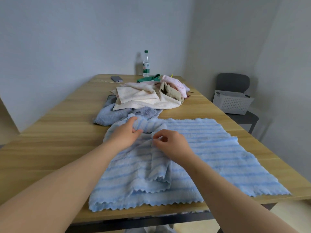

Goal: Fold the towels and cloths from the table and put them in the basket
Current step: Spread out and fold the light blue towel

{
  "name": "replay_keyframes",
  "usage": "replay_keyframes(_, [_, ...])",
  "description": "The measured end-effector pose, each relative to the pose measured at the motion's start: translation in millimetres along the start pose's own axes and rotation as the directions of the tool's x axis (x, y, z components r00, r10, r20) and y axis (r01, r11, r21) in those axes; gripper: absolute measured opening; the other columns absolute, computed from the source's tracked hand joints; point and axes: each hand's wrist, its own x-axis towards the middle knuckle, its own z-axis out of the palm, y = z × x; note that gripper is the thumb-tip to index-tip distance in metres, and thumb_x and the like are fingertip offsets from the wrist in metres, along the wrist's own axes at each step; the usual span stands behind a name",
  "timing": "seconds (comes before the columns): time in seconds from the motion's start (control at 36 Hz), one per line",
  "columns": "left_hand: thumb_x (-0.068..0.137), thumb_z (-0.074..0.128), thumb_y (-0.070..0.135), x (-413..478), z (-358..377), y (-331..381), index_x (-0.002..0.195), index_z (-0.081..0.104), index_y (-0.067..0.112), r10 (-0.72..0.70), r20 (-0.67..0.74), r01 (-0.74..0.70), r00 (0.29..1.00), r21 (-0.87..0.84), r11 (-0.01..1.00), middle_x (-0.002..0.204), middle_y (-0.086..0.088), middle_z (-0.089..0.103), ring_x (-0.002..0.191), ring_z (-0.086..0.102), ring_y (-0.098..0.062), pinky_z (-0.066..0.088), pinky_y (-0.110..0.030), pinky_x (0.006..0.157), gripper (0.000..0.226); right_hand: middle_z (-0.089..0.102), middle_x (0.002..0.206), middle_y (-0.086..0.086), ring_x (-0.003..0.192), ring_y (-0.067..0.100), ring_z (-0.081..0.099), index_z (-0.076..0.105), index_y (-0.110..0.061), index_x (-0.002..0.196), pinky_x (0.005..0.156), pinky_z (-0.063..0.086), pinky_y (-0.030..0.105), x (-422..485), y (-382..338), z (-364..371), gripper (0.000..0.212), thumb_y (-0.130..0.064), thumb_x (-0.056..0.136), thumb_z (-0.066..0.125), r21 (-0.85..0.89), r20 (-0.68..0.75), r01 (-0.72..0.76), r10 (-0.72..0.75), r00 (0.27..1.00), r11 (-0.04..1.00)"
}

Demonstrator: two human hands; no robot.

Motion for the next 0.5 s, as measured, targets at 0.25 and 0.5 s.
replay_keyframes(0.25, [0.097, 0.039, 0.022, 18.3, 7.2, 2.2, 0.144, 0.024, 0.032, 0.036, 0.136, -0.084, 0.99, 0.369, 0.926, 0.14, -0.012, 0.042, 0.112, 0.052, -0.03, 0.046, -0.035, 0.084, 0.05, 0.056, 0.125, -0.005, 0.118, 0.023, 0.048, 0.033, -0.041, 0.137, 0.096, 0.041, 0.039, 4.2, 1.1, 6.8, 0.066, -0.053, 0.08, 0.061, -0.331, 0.199, -0.056, 0.127, 0.972, 0.942])
replay_keyframes(0.5, [0.096, 0.04, 0.018, 37.7, 6.8, 12.6, 0.093, 0.058, 0.021, 0.017, -0.17, 0.015, 0.985, 0.185, 0.983, 0.106, -0.007, 0.063, 0.093, 0.055, -0.027, 0.043, -0.033, 0.071, 0.019, 0.05, 0.073, -0.005, 0.071, 0.017, 0.047, 0.049, -0.02, 0.083, 0.065, 0.038, 0.03, 5.8, 5.4, -1.5, 0.006, -0.018, 0.078, 0.052, 0.013, 0.06, -0.161, 0.16, 0.985, 0.987])
